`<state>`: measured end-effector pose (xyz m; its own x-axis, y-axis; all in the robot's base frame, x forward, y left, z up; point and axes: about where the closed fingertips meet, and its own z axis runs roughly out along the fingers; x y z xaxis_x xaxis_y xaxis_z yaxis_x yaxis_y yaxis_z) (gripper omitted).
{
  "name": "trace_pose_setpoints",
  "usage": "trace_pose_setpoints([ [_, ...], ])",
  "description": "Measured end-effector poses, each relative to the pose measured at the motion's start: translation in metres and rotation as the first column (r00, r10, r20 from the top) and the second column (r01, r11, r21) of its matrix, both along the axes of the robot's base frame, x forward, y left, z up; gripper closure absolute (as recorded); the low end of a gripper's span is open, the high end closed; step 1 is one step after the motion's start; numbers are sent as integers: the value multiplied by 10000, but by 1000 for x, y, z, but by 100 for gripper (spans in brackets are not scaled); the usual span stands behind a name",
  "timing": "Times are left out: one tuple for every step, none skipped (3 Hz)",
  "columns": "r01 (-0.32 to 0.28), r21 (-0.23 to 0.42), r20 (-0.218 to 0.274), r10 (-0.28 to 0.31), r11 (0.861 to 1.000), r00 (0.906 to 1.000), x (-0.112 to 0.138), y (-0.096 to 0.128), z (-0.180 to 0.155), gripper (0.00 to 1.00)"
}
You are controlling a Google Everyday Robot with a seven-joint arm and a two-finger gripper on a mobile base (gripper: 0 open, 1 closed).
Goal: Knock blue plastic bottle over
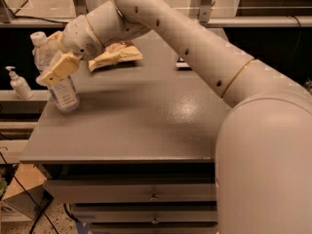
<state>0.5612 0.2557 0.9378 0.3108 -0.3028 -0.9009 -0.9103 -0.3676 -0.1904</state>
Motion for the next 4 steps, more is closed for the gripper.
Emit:
trace_pose_setpoints([
  [-11,-41,-142,11,10000,9999,-4,2,-3,64],
  [389,-310,-91,-392,9988,9992,-3,-16,-4,88],
  [1083,-1027,293,-1058,9888,9940,3,-52,0,100],
  [1904,-1837,788,-1786,9644,9808,13,-96,6,100],
])
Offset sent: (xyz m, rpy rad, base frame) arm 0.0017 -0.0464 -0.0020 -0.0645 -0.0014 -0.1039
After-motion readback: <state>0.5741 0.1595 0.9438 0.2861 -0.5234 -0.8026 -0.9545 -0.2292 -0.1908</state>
